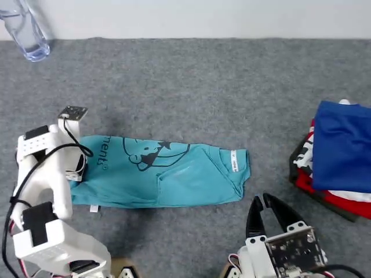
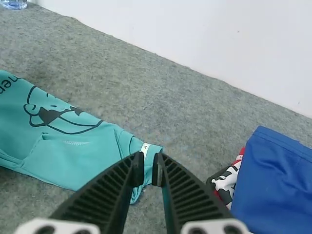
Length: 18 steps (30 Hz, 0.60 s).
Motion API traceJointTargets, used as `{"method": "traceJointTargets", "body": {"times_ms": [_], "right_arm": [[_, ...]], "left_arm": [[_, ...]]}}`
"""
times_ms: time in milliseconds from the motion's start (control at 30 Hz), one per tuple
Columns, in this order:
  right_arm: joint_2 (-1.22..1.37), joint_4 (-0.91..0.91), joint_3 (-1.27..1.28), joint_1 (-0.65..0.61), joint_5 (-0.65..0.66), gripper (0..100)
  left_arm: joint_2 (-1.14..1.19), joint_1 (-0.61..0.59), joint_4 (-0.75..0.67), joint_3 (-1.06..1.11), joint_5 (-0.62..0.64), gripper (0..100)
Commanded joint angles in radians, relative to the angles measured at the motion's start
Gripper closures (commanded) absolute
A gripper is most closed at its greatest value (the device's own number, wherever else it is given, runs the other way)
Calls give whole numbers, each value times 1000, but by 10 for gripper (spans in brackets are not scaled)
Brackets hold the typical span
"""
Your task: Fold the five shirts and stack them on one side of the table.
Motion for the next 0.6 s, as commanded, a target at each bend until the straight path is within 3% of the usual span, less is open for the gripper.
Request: {"method": "traceJointTargets", "body": {"times_ms": [0, 233, 400, 567], "right_arm": [[-47, 42, 3, -79, 8, 940], [-47, 41, 0, -79, 8, 940], [-47, 38, -3, -79, 8, 938], [-47, 39, -97, -79, 9, 938]], "left_arm": [[-74, 35, 71, -41, -5, 989], [-350, 236, 212, -28, 137, 989], [-539, 503, 250, -28, 311, 989], [-574, 807, 195, -38, 454, 988]]}}
